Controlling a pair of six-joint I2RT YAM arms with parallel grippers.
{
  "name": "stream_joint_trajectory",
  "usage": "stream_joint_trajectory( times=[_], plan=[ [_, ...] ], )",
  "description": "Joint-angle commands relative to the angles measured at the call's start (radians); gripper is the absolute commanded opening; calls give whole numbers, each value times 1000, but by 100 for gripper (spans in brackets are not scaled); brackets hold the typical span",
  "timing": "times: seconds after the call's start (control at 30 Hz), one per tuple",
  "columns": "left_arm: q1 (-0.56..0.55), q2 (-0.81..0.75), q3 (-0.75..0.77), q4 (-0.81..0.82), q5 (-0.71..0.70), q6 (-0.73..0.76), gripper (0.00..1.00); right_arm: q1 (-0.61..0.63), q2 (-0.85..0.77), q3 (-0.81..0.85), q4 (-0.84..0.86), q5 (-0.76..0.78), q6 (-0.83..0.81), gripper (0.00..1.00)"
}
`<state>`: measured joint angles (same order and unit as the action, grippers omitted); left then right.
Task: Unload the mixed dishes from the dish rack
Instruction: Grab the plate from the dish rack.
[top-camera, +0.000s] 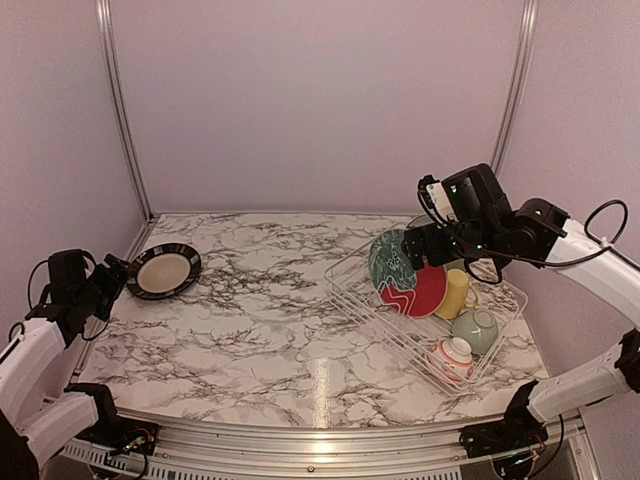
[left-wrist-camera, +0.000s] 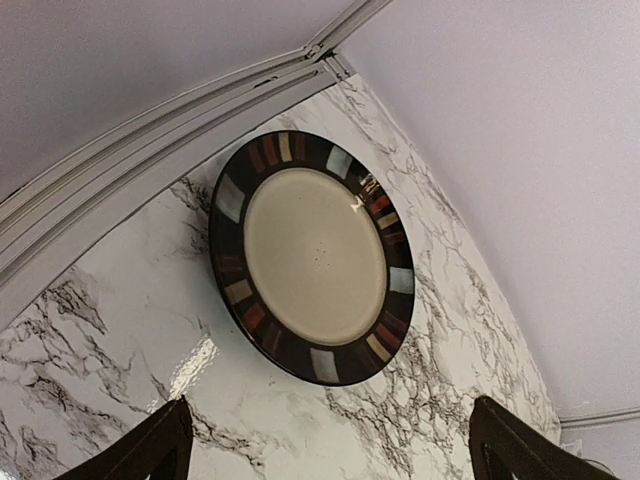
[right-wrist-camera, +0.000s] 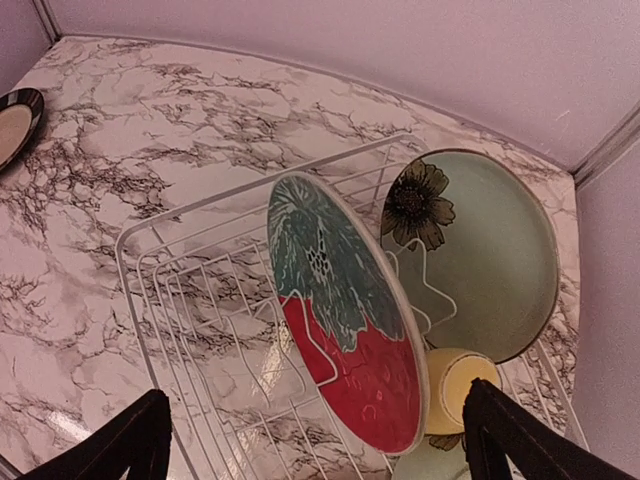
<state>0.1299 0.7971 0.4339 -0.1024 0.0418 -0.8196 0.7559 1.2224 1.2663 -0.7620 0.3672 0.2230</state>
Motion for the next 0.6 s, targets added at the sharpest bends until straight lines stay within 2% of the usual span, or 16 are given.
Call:
stream_joint_trajectory(
  times=[0.0,0.1,0.17,0.37,0.57],
  plan=[
    [-3,-73,9,20,179,29,99,-20,44,8,-87,41,25,98],
    [-21,-30,12,135,322,-17,99,-67,55,-4,-98,14,47,96],
    [-65,8,25,182,351,-30,99,-116,51,-25,-76,-44,37,95],
    [-256,79,100,236,351,30,99,-210,66,-48,-44,-159,-18,90],
    [-283,81,169,92,228,87,99,-276,75,-94,38,-236,-66,85]
  ],
)
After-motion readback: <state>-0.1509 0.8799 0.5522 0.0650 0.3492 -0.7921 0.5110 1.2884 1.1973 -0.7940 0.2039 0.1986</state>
